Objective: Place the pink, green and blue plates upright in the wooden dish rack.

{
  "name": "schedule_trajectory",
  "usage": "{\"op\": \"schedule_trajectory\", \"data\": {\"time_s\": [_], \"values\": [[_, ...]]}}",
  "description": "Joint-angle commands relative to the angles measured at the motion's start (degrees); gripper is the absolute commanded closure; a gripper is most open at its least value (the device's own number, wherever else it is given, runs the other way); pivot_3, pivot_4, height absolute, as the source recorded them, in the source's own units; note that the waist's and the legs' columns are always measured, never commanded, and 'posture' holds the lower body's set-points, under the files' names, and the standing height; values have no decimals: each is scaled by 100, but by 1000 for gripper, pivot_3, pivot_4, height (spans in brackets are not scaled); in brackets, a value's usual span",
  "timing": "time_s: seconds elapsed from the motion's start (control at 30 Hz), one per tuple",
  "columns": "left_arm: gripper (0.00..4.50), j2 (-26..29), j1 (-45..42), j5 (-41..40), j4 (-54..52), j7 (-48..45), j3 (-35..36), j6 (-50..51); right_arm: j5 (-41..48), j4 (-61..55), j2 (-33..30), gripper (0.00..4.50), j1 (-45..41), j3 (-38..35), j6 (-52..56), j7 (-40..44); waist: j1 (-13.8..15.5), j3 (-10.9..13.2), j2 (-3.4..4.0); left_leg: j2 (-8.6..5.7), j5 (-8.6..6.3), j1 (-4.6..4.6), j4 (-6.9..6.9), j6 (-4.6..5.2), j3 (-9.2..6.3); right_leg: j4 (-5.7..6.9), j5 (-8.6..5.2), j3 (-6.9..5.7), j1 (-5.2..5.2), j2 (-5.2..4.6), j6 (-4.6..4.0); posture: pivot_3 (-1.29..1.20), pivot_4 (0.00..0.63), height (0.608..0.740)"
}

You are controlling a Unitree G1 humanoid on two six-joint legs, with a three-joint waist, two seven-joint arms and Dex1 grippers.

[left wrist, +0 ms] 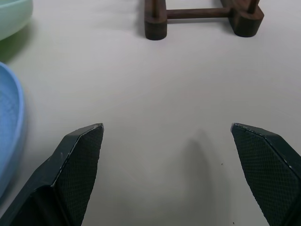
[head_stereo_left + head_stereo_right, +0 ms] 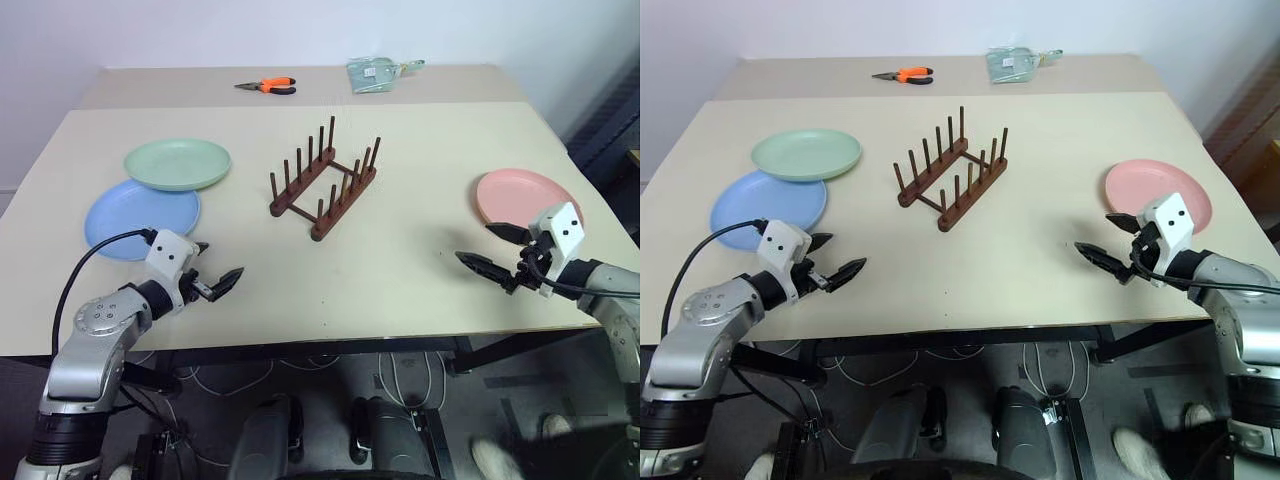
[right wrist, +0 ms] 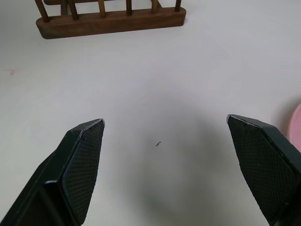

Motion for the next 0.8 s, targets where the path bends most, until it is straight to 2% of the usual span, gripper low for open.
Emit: {"op": "schedule_trajectory", "data": {"time_s": [0.03, 0.43, 0.6, 0.7, 0.8], "values": [[8, -5, 85, 43, -290, 131, 1, -21, -81, -76, 76, 228, -226, 99, -190, -52, 1, 0, 0, 0, 0, 0, 0, 0, 0, 0, 0, 0, 0, 0, 0, 0, 150, 740], [8, -374, 237, 103, -843, 554, -458, 283, -280, 137, 200, 228, -703, 619, -260, 25, 6, 0, 0, -2, 0, -1, 0, 0, 0, -1, 0, -1, 1, 0, 0, 0, 150, 740], [8, -1128, -334, 748, -600, 1296, -1465, 347, -172, -410, 409, 228, -544, 605, -29, -250, 29, -1, 0, -3, -1, -1, 4, 2, -1, -2, 1, -2, 7, -1, 1, 0, 150, 740], [8, -1856, -857, 1283, 105, 1756, -2233, 219, -118, -776, 535, 228, -328, 593, 111, -396, 43, -2, 0, -4, -1, 0, 5, 3, -2, -3, 2, -4, 12, 2, 4, 0, 150, 740], [8, -2338, -1445, 1597, 1025, 2027, -2497, 93, -40, -1154, 566, 228, -146, 524, 283, -528, 42, -3, 1, -3, -1, 0, 8, 4, -2, -4, 2, -5, 12, 6, 5, 0, 150, 740]]}}
